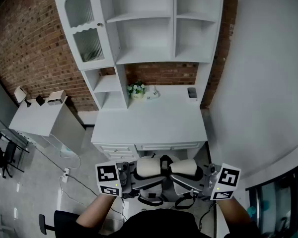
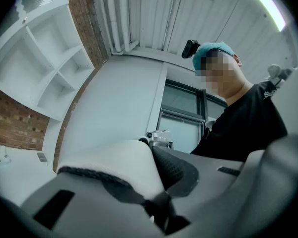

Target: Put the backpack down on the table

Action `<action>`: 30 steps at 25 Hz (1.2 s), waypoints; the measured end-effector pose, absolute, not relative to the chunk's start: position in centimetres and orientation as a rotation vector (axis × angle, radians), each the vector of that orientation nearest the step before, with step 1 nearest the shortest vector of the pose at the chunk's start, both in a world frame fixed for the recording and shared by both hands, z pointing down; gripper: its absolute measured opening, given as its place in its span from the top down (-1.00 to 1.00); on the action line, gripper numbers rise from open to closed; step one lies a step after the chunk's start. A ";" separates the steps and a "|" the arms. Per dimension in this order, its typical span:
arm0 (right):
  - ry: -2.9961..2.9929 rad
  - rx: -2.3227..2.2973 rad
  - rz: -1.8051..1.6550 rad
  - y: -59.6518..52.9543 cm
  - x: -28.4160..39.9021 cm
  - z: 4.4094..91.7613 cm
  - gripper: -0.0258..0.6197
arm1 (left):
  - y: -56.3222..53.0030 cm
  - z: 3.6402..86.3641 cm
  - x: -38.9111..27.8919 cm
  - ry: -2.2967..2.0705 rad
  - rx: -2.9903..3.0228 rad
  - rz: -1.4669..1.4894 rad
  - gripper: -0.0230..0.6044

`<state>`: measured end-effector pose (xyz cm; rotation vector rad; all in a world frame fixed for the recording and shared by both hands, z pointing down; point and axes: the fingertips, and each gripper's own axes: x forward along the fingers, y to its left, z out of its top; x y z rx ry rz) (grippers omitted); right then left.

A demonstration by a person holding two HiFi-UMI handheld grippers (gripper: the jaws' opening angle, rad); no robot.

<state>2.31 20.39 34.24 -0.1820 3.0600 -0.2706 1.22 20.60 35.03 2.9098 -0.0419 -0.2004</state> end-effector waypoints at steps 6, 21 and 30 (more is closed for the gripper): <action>3.037 -0.211 -0.288 20.3 4.1 34.1 0.77 | 20.9 35.0 3.0 -0.037 2.962 -0.161 0.74; 3.023 -0.140 -0.306 19.7 8.5 34.2 0.77 | 20.5 34.9 7.2 -0.128 2.960 -0.191 0.74; 3.032 -0.100 -0.223 18.3 9.1 33.6 0.77 | 18.5 35.2 8.3 -0.200 2.948 -0.194 0.74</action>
